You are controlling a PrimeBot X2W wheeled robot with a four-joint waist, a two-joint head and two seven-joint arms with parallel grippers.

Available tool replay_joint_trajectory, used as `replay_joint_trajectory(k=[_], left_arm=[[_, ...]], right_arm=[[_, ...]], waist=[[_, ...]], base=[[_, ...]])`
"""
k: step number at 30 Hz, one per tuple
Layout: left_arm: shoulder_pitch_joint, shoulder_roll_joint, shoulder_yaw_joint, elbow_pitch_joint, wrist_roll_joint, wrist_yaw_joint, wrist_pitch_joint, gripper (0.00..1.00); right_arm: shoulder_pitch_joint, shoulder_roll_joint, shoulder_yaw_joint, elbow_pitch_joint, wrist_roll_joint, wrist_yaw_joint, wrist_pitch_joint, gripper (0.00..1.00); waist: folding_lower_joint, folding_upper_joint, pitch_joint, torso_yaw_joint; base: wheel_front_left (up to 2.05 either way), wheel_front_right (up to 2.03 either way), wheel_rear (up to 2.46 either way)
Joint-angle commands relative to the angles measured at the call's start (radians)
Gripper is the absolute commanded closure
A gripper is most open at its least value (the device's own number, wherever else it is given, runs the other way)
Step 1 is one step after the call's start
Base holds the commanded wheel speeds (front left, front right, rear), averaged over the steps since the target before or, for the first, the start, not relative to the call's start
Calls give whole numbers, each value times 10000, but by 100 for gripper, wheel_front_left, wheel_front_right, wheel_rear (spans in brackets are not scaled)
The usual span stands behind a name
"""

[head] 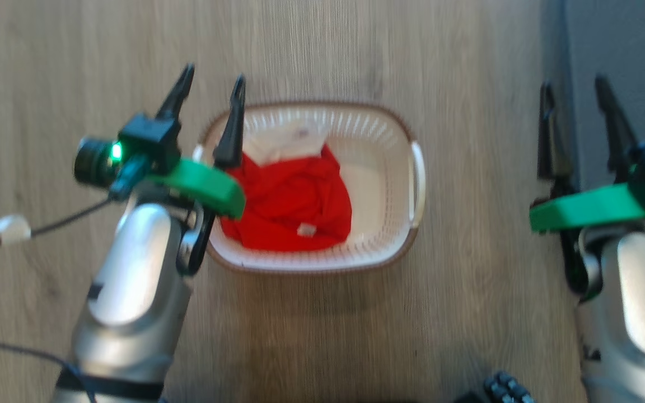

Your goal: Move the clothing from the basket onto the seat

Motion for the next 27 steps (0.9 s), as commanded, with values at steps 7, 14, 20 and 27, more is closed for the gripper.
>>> replay_joint_trajectory(k=[7,14,20,27], left_arm=[[-1734,108,-792,780,756,91,-51,0],[-3395,108,-2417,3034,877,503,803,0],[-4626,108,-3688,4921,1103,675,2580,0],[-5594,108,-4457,6261,768,508,3686,0]], right_arm=[[-1032,7,13,-739,28,-2,-66,0],[-1252,7,91,-693,151,-2,-67,0],[-1329,7,184,-717,416,-2,-67,0],[-1487,7,314,-795,596,-2,-67,0]], waist=[[-4,0,3419,-129],[-4,0,3850,-240],[-4,0,4077,-490],[-4,0,4543,-844]], base=[[0,0,0],[0,0,0],[0,0,0],[0,0,0]])
